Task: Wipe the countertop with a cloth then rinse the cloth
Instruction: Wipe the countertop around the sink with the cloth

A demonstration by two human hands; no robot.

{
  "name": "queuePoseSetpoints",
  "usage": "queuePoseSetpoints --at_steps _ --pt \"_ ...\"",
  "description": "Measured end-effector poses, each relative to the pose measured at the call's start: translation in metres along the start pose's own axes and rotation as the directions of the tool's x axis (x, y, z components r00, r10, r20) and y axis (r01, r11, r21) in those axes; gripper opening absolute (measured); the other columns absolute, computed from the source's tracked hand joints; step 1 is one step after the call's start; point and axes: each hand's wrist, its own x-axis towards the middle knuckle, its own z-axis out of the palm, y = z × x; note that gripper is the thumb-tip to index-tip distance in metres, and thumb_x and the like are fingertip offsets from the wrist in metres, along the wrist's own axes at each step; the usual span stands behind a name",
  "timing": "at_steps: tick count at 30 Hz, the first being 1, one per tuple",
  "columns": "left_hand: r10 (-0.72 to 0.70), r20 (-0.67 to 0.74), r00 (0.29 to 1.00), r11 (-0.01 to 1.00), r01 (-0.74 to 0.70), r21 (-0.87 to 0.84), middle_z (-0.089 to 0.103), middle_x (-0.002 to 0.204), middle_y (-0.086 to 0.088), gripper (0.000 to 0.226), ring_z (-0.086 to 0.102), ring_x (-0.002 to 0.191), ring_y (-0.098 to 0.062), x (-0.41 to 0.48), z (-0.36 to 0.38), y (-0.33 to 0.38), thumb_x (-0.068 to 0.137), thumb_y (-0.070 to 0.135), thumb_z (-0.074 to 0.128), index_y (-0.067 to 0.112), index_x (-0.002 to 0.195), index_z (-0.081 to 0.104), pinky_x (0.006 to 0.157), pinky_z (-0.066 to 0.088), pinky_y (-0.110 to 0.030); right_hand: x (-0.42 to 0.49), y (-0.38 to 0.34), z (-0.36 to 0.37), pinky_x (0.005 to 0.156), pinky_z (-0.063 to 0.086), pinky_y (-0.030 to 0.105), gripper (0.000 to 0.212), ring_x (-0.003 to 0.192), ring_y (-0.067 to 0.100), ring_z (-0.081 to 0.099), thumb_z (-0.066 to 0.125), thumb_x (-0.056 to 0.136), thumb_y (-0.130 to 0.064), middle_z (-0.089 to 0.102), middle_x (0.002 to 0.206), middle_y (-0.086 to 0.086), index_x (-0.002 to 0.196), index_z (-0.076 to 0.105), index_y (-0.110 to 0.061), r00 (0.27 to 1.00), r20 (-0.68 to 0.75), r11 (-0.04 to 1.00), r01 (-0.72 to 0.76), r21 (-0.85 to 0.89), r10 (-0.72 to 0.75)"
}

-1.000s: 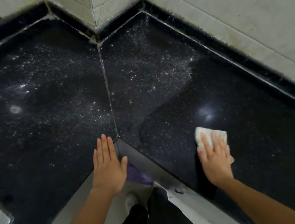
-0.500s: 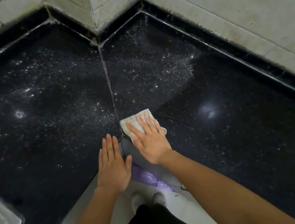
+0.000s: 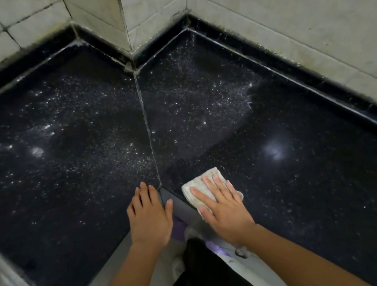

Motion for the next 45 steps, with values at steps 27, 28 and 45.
queuePoseSetpoints --at_steps 27,28,45 --pt "-0.074 -0.062 0.995 0.991 0.081 0.111 -0.016 0.157 -0.009 0.069 -0.017 0.144 -0.021 0.181 -0.060 0.028 0.096 0.050 0.007 0.008 0.147 -0.014 0.115 -0.013 -0.040 0.176 0.197 -0.125 0.116 -0.015 0.035 0.049 0.146 0.013 -0.018 0.013 0.102 -0.047 -0.009 0.161 -0.006 0.150 0.003 -0.043 0.901 -0.073 0.901 -0.419 0.112 0.428" --pt "-0.070 -0.065 0.995 0.992 0.077 0.105 -0.015 0.157 -0.009 0.069 -0.017 0.144 -0.021 0.185 -0.061 0.027 0.096 0.050 0.007 0.008 0.147 -0.014 0.115 -0.013 -0.040 0.180 0.194 -0.124 0.117 -0.015 0.036 0.050 0.146 0.014 -0.019 0.013 0.102 -0.048 -0.010 0.161 -0.005 0.150 0.003 -0.042 0.883 -0.080 0.882 -0.450 0.138 0.463" --pt "0.003 0.047 0.999 0.999 -0.001 -0.049 -0.033 0.148 0.002 0.068 -0.033 0.135 -0.011 0.219 -0.063 0.007 0.092 0.056 0.002 0.016 0.141 -0.025 0.112 -0.020 -0.042 0.101 0.145 -0.076 0.117 -0.007 0.031 0.047 0.146 0.009 -0.001 0.012 0.100 -0.056 0.020 0.159 -0.004 0.146 0.010 -0.051 0.991 -0.098 0.993 -0.095 -0.071 0.088"
